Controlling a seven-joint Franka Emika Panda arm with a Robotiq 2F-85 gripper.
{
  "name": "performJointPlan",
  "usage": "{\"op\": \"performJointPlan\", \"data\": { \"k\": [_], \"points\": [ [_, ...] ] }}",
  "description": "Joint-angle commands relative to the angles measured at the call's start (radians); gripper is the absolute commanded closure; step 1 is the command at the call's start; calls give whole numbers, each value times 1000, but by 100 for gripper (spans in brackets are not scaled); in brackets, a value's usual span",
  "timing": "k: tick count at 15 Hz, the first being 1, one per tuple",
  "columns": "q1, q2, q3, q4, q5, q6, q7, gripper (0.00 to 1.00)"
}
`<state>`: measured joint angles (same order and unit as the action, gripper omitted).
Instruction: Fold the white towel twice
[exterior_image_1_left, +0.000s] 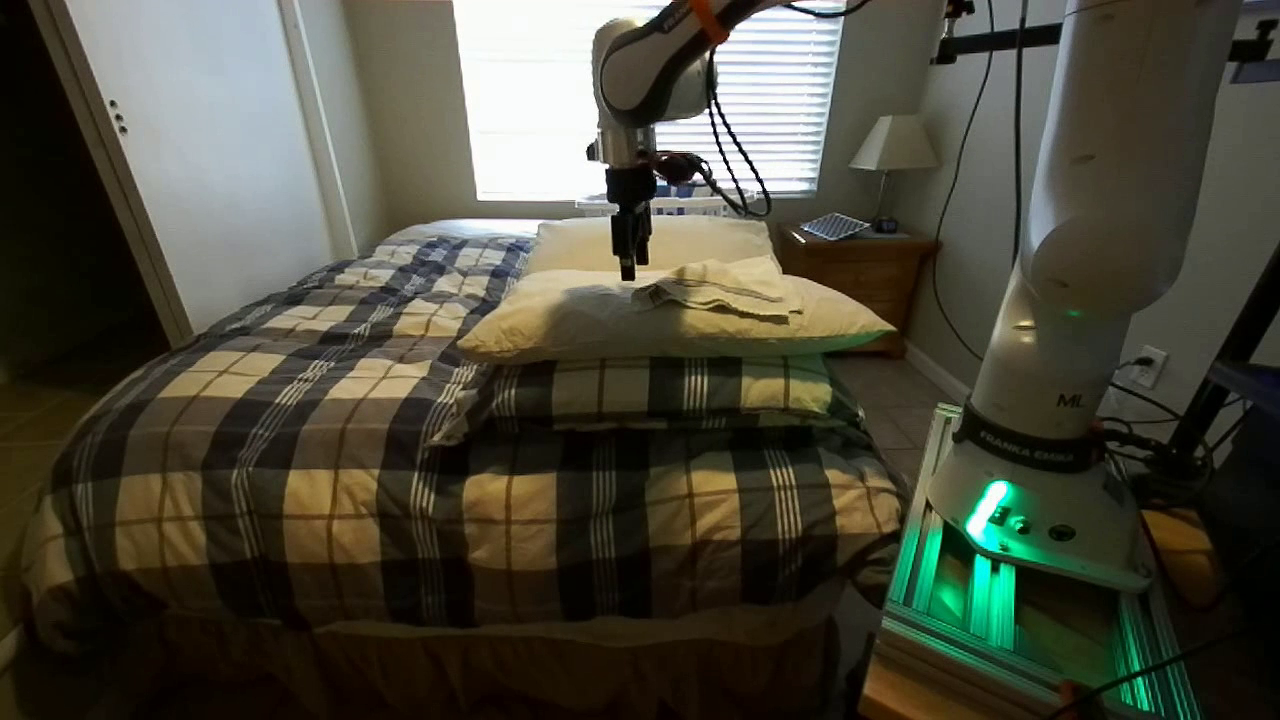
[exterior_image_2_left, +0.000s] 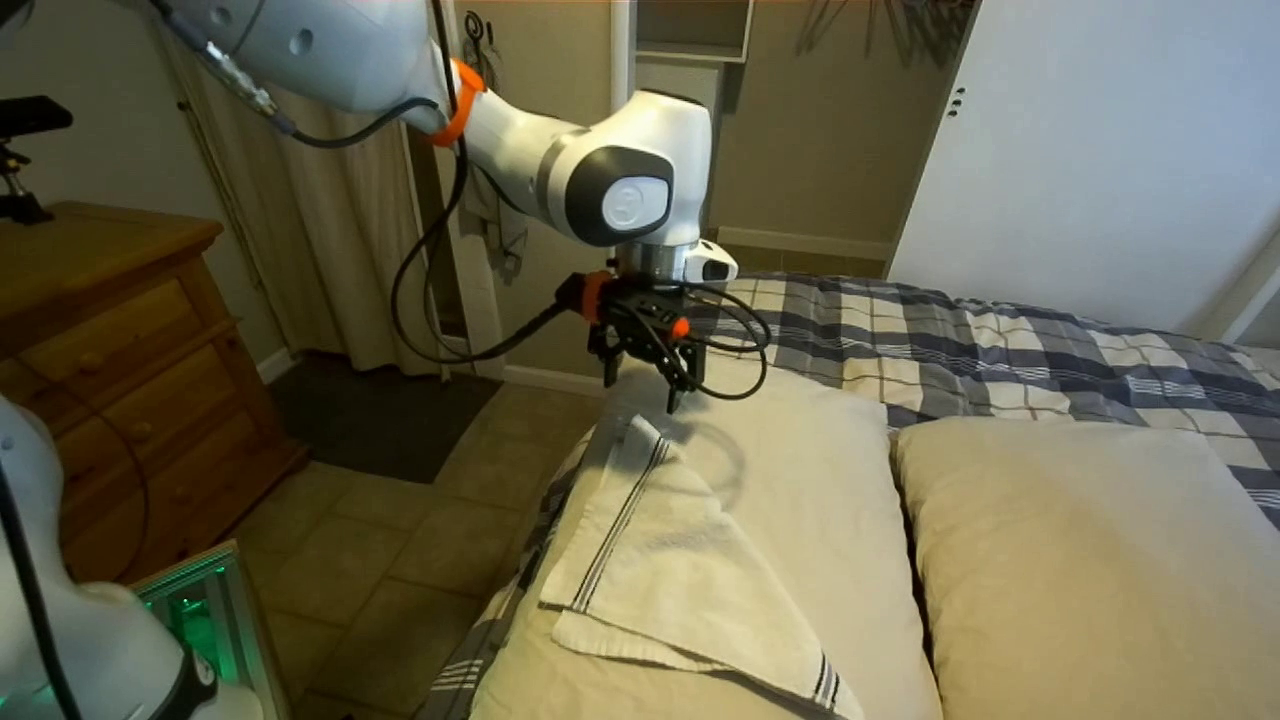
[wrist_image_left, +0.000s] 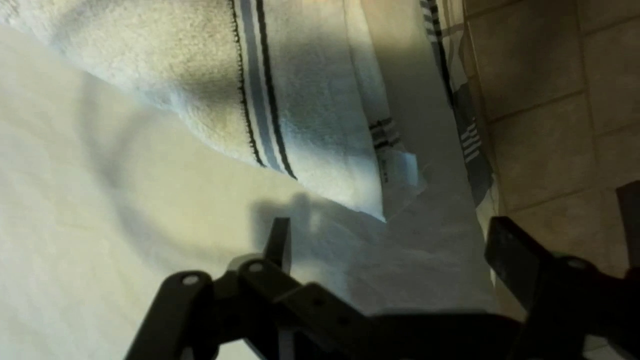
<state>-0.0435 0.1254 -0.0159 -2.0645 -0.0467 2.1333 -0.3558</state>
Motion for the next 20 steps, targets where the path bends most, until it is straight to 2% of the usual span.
{"op": "performJointPlan", "data": {
  "k": [1, 6, 7, 8, 9, 10, 11, 19, 20],
  "points": [
    [-14, -4, 7, -21, 37, -5, -135, 0],
    [-15, -11, 12, -62, 47, 1, -243, 0],
    [-15, -10, 11, -70, 45, 5, -254, 4],
    [-15, -10, 11, -80, 46, 8, -268, 12],
    [-15, -9, 11, -88, 45, 10, -279, 17],
    [-14, -9, 10, -97, 39, 20, -284, 31],
    [-15, -7, 9, -101, 37, 26, -293, 39],
    [-36, 0, -2, -105, 41, 184, -343, 95],
    [-39, 0, -2, -106, 45, 198, -349, 99]
  ]
}}
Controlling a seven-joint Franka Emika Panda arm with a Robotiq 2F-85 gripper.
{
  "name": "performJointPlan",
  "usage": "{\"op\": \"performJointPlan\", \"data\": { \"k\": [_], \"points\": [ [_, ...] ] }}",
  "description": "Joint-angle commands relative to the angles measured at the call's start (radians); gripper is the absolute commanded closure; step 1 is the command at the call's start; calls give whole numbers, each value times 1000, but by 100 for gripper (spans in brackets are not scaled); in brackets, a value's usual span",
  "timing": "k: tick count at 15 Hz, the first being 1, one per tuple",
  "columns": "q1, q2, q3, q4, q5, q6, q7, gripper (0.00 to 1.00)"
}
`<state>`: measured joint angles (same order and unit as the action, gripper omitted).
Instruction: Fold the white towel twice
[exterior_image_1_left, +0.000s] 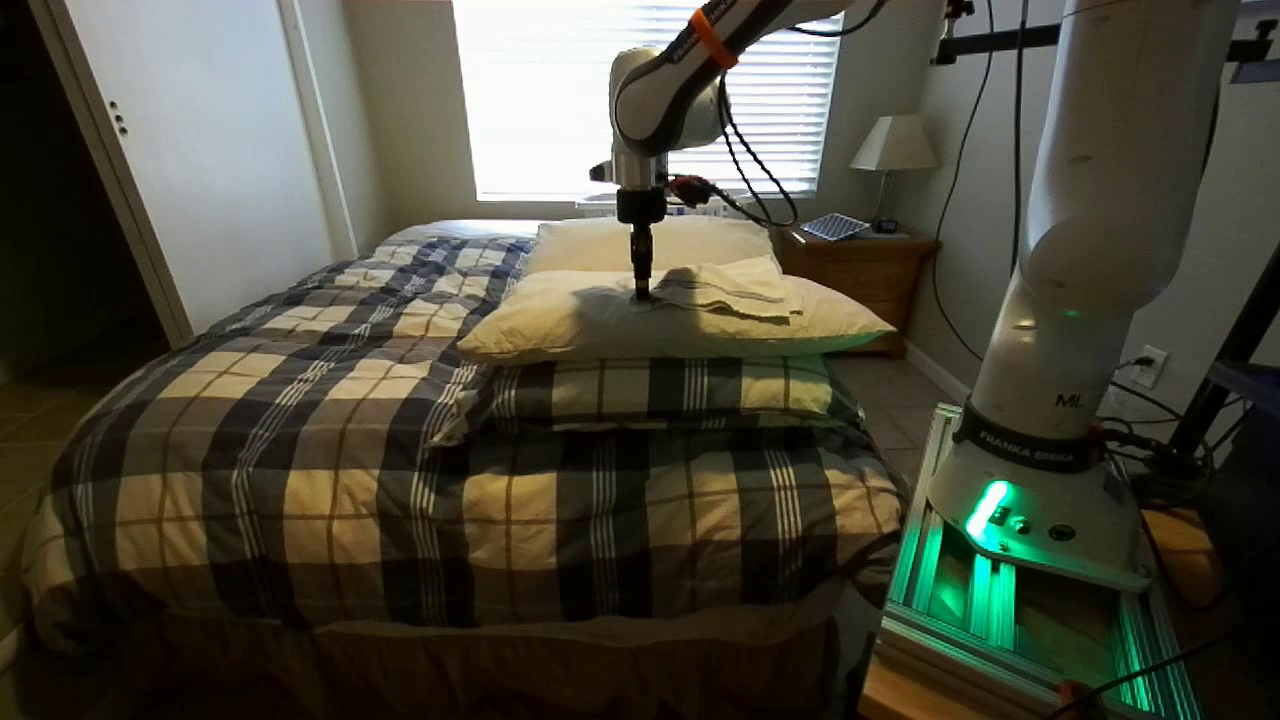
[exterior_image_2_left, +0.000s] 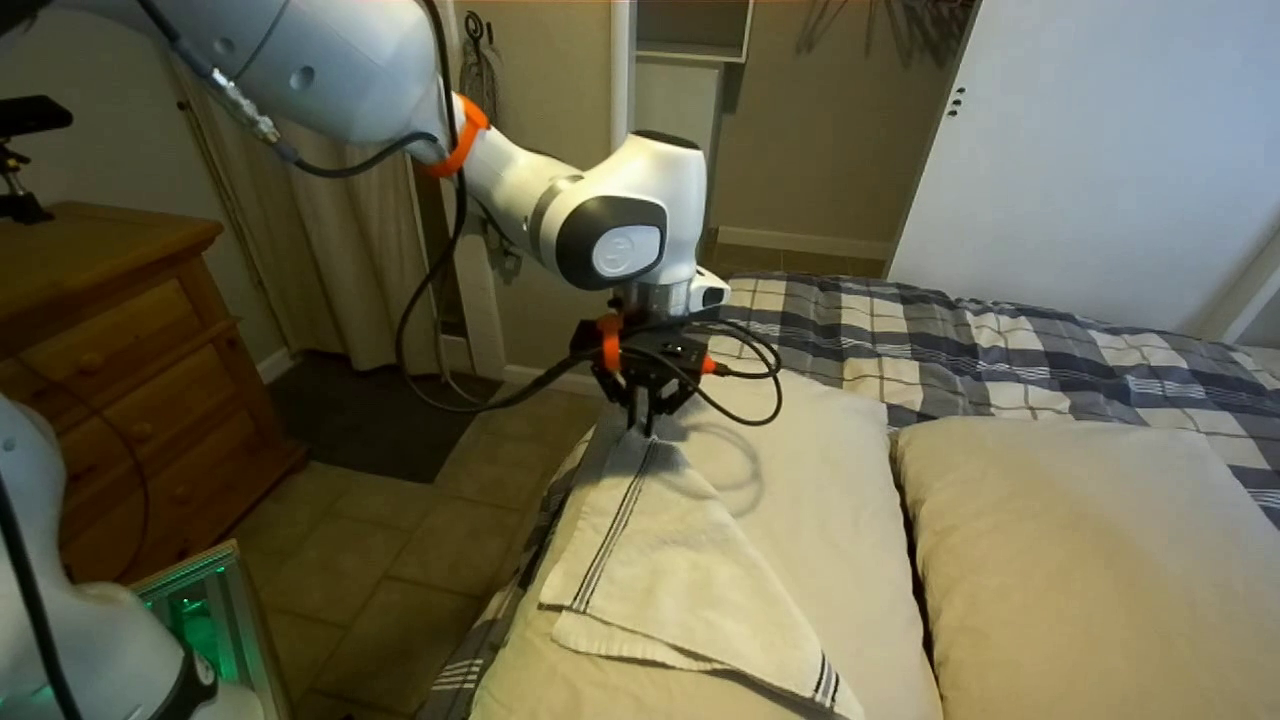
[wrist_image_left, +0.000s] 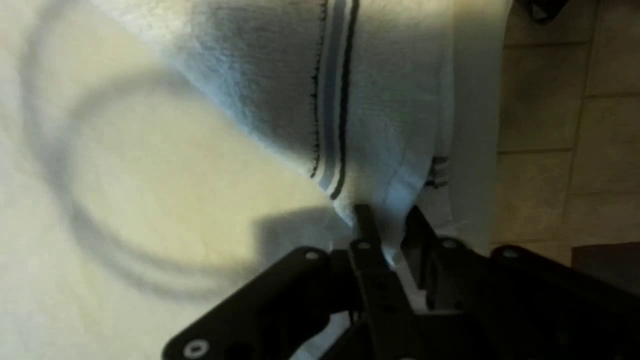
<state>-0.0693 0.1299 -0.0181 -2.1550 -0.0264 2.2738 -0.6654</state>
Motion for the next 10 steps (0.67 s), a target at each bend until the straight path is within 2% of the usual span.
{"op": "performJointPlan", "data": {
  "k": [1, 7, 10],
  "points": [
    [-16, -5, 1, -17, 26, 68, -44, 100],
    [-37, -27, -11, 23, 54, 20, -53, 99],
    [-57, -46, -29, 42, 64, 31, -87, 99]
  ]
}}
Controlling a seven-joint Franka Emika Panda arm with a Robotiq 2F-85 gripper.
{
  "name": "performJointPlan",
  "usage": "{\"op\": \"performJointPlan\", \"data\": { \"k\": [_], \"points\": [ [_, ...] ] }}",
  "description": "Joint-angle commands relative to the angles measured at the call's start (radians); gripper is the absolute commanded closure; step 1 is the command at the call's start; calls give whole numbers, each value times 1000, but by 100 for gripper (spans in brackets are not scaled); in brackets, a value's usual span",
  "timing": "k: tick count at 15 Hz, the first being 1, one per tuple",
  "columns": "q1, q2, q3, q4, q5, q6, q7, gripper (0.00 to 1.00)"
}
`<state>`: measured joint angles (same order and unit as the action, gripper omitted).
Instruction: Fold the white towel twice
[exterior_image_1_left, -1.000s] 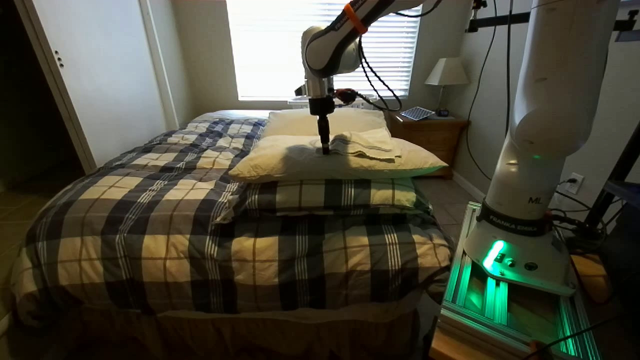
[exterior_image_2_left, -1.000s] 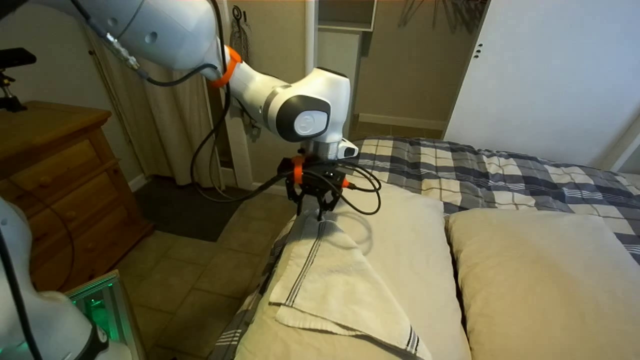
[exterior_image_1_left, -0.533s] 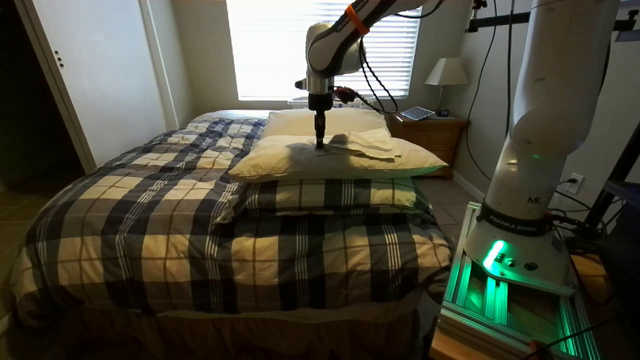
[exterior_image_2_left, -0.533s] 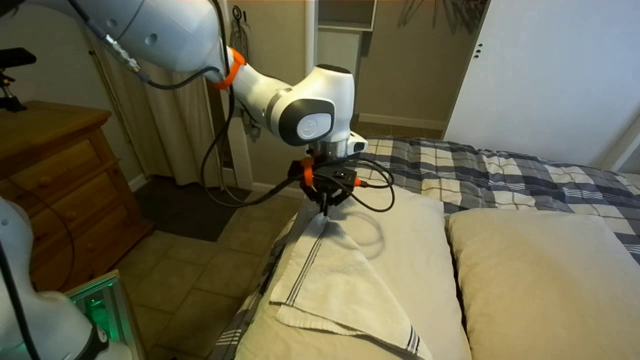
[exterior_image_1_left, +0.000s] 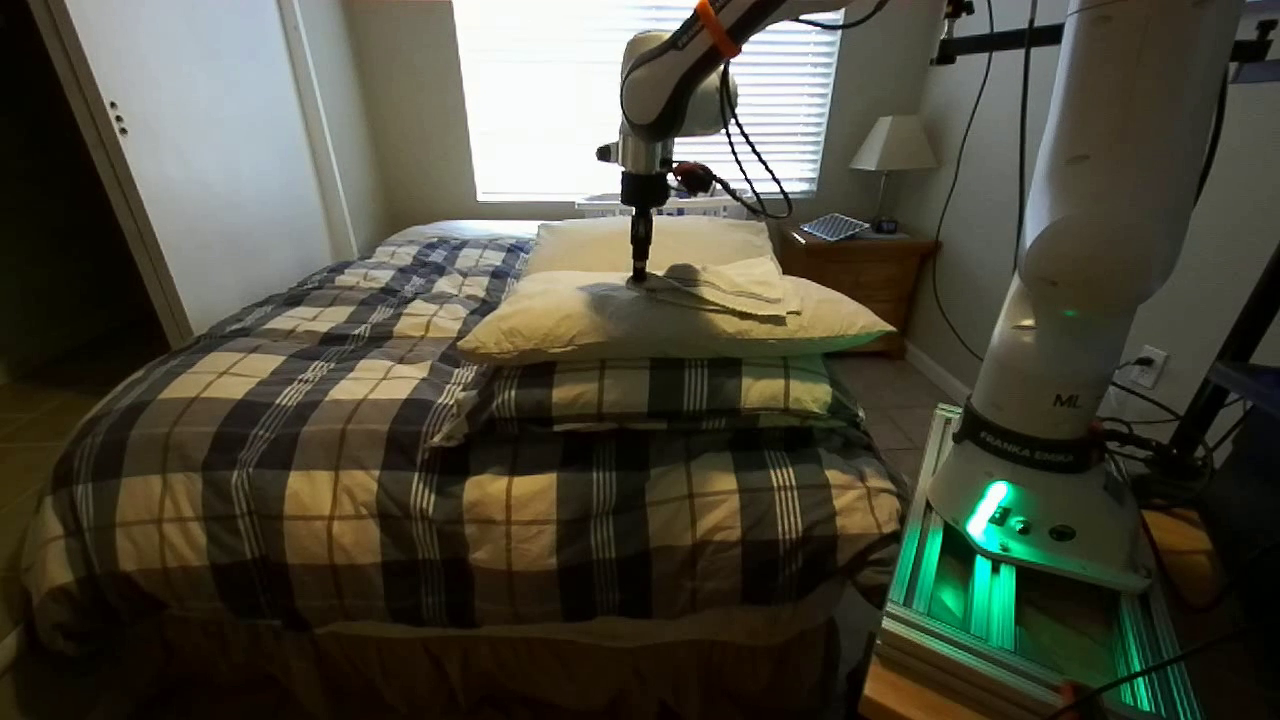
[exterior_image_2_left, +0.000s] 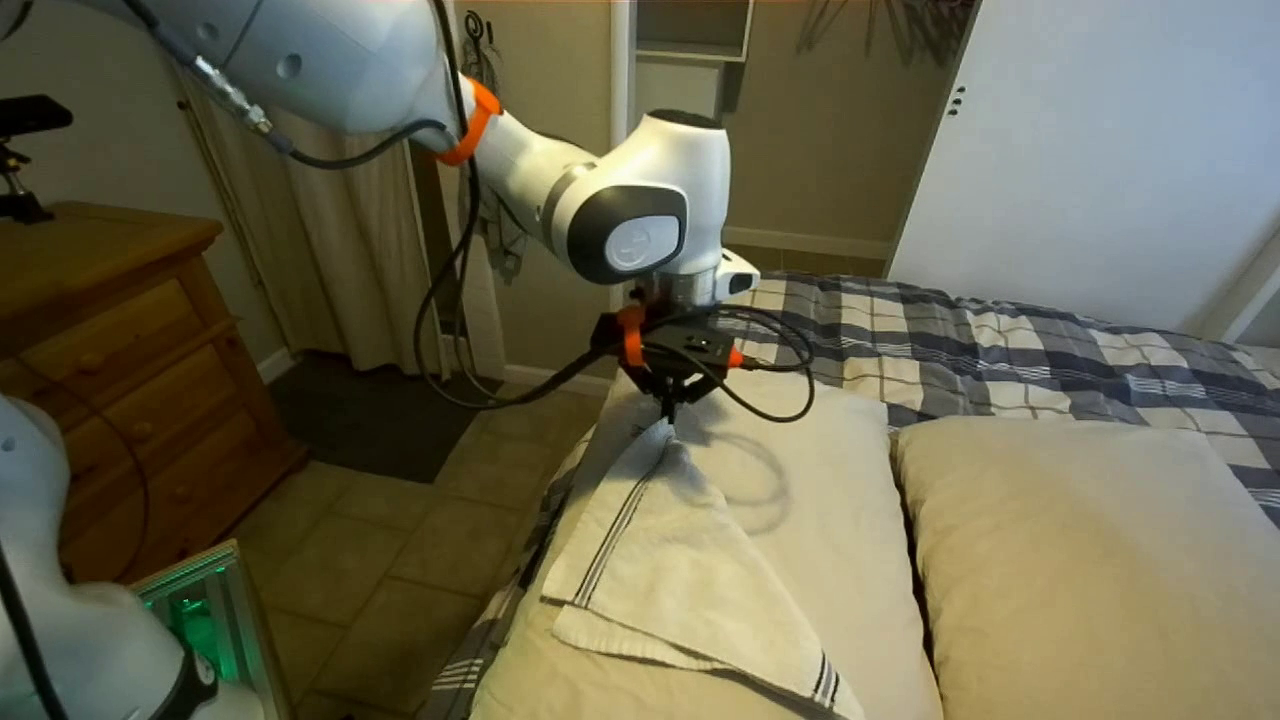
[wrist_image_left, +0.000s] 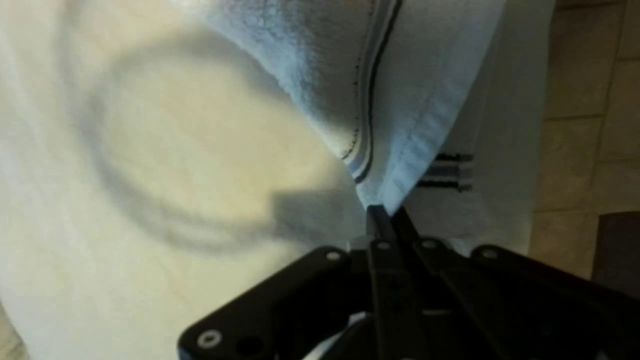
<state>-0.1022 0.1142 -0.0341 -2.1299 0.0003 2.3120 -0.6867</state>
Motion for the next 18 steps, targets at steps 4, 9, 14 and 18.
{"op": "performJointPlan", "data": {
  "k": [4, 9, 14, 18],
  "points": [
    [-49, -56, -38, 11, 85, -18, -202, 99],
    [-69, -74, -52, 11, 340, -37, -352, 99],
    [-91, -81, -85, 20, 490, -63, -486, 99],
    [-107, -92, -118, 27, 530, -115, -561, 99]
  ]
}}
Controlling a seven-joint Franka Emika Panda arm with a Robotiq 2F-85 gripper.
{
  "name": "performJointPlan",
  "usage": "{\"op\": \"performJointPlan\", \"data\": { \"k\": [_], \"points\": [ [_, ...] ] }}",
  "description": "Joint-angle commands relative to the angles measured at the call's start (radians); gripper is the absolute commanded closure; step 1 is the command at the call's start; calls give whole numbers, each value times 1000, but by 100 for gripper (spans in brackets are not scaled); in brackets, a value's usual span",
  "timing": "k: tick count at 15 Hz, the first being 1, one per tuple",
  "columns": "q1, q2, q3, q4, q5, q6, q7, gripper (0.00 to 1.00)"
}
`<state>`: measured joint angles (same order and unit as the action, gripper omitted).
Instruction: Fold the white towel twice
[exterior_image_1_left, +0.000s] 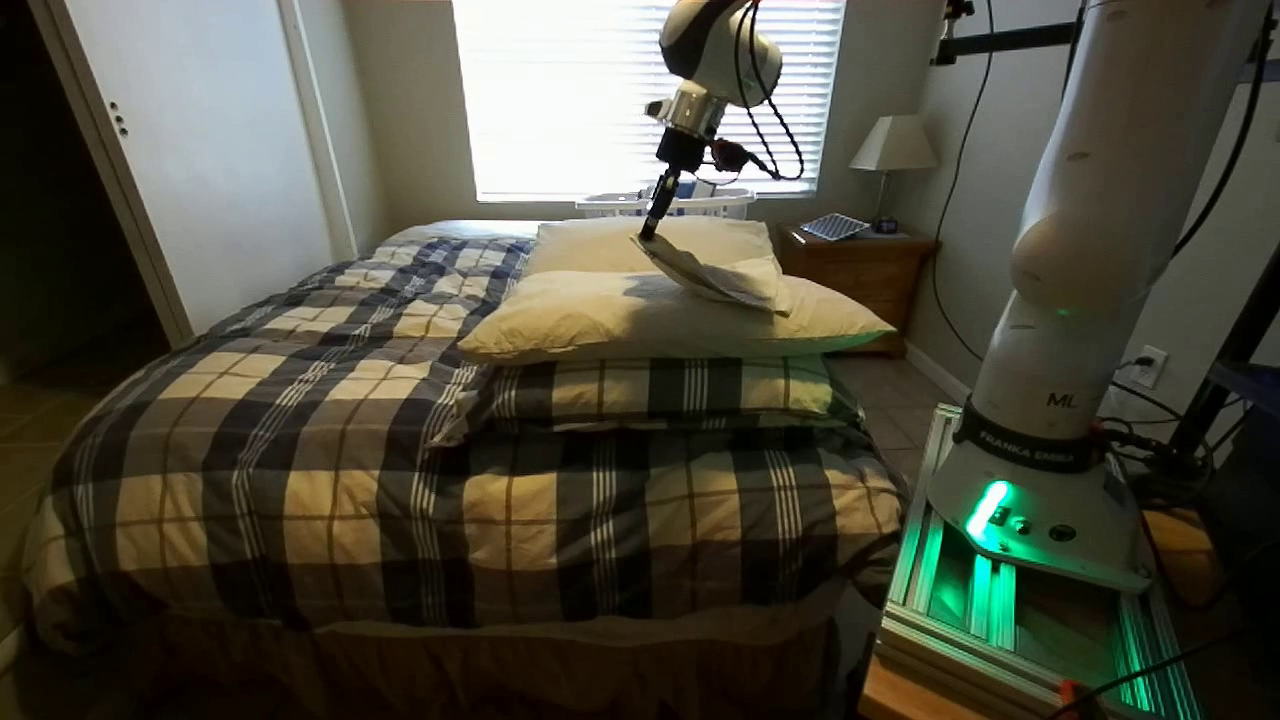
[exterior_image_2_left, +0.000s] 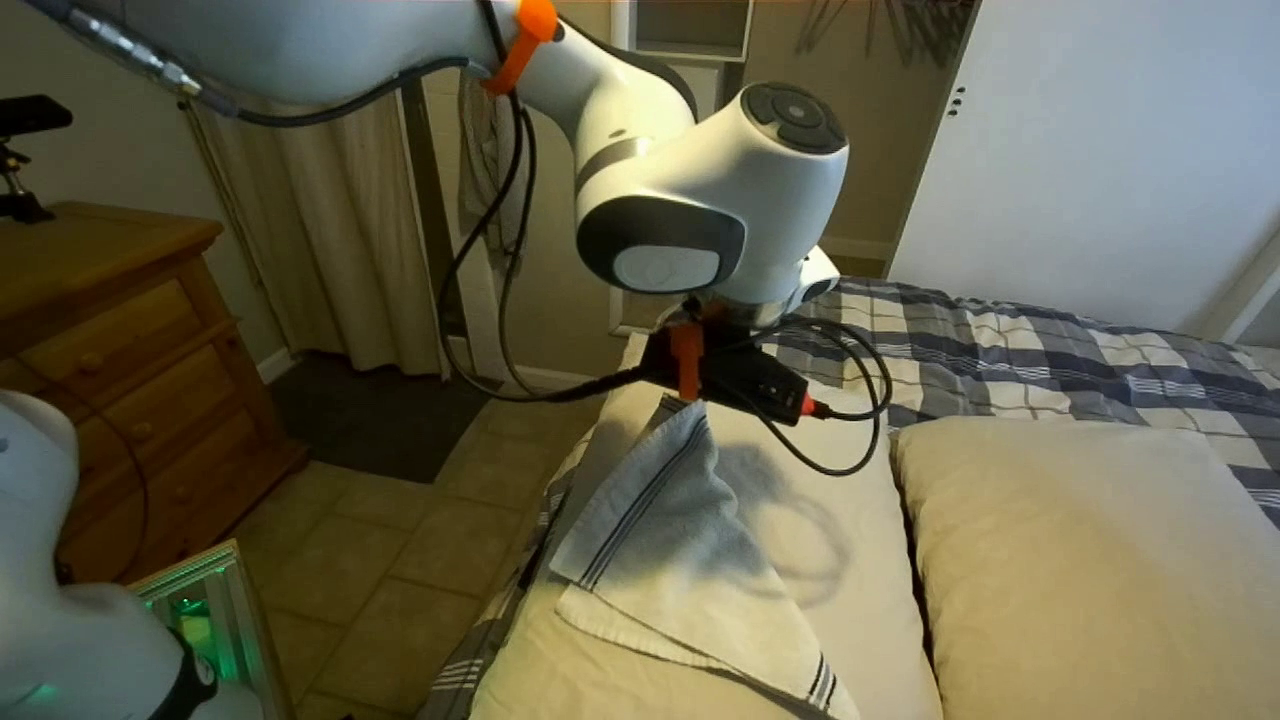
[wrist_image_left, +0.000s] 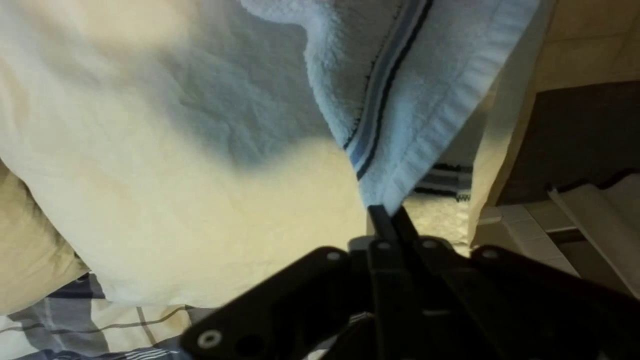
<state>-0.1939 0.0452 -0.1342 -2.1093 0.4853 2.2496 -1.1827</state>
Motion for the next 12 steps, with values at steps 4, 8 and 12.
{"op": "performJointPlan", "data": {
  "k": [4, 8, 12],
  "points": [
    [-24, -29, -46, 16, 14, -90, -110, 99],
    [-34, -14, -70, 18, -10, -79, -143, 99],
    [-53, 12, -94, 26, -39, -67, -172, 99]
  ]
}}
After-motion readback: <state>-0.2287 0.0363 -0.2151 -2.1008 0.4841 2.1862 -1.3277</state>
